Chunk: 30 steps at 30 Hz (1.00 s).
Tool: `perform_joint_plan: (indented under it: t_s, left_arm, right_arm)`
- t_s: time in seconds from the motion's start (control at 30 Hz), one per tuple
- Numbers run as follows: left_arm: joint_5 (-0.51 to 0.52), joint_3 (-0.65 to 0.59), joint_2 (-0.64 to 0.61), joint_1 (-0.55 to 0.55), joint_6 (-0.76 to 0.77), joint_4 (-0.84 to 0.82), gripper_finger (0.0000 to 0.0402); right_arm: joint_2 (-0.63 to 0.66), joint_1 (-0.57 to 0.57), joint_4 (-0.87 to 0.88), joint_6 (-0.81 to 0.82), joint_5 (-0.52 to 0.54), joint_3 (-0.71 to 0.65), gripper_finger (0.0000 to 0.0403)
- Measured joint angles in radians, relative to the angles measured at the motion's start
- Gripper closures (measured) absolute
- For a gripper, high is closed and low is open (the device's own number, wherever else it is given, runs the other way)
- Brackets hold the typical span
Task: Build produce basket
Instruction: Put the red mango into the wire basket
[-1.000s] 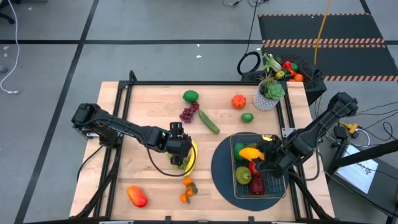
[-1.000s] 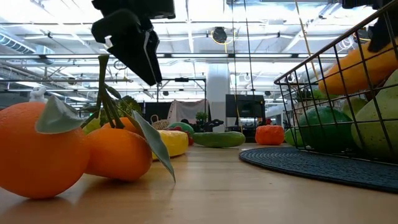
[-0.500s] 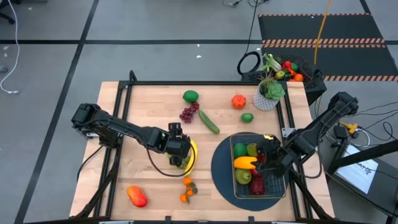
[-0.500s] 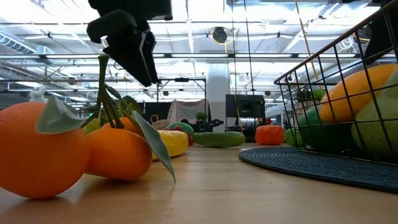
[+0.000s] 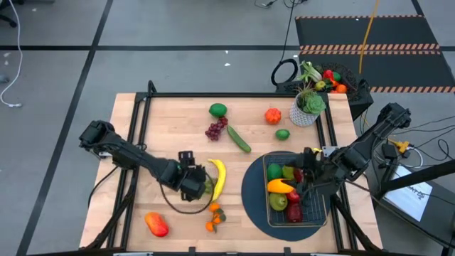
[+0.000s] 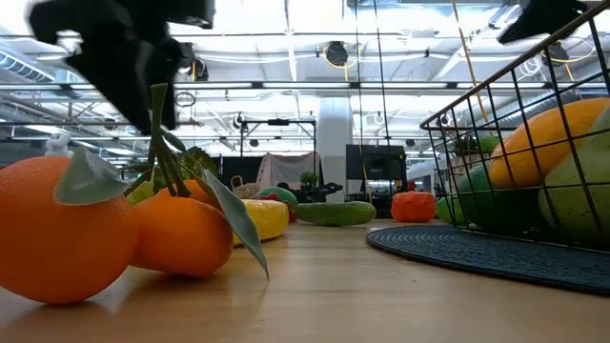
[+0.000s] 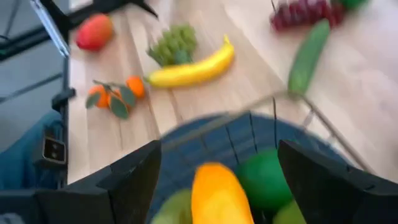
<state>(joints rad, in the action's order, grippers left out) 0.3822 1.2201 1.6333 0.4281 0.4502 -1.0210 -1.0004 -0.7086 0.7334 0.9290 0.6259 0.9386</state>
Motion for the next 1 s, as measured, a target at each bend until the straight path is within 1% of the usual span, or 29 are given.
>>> perform_joint_plan:
  t_s: [0.17,0.4,0.53,0.67,0.77,0.87,1.0]
  left_arm:
    - [-0.016,0.0,0.0,0.113,0.126,-0.056,0.0089]
    - [-0.185,0.0,0.0,0.292,0.188,-0.051,0.0089]
    - [-0.27,0.0,0.0,0.388,0.188,-0.035,0.0089]
    - [-0.338,0.0,0.0,0.454,0.216,-0.008,0.0089]
    - [-0.348,0.0,0.0,0.497,0.237,-0.005,0.0089]
    - [-0.317,0.0,0.0,0.543,0.225,-0.002,0.0089]
    - [-0.314,0.0,0.0,0.598,0.213,0.007,0.0089]
  right_arm:
    - [0.0,0.0,-0.132,-0.149,0.015,0.0,0.0089]
    - [-0.001,0.0,-0.231,-0.268,0.03,0.0,0.0089]
    - [-0.004,0.0,-0.277,-0.29,0.031,-0.012,0.0089]
    - [-0.004,0.0,-0.331,-0.295,0.029,-0.046,0.0089]
    - [-0.004,0.0,-0.371,-0.306,0.028,-0.074,0.0089]
    - [-0.004,0.0,-0.402,-0.313,0.028,-0.093,0.0089]
    - [-0.004,0.0,-0.43,-0.322,0.026,-0.102,0.0089]
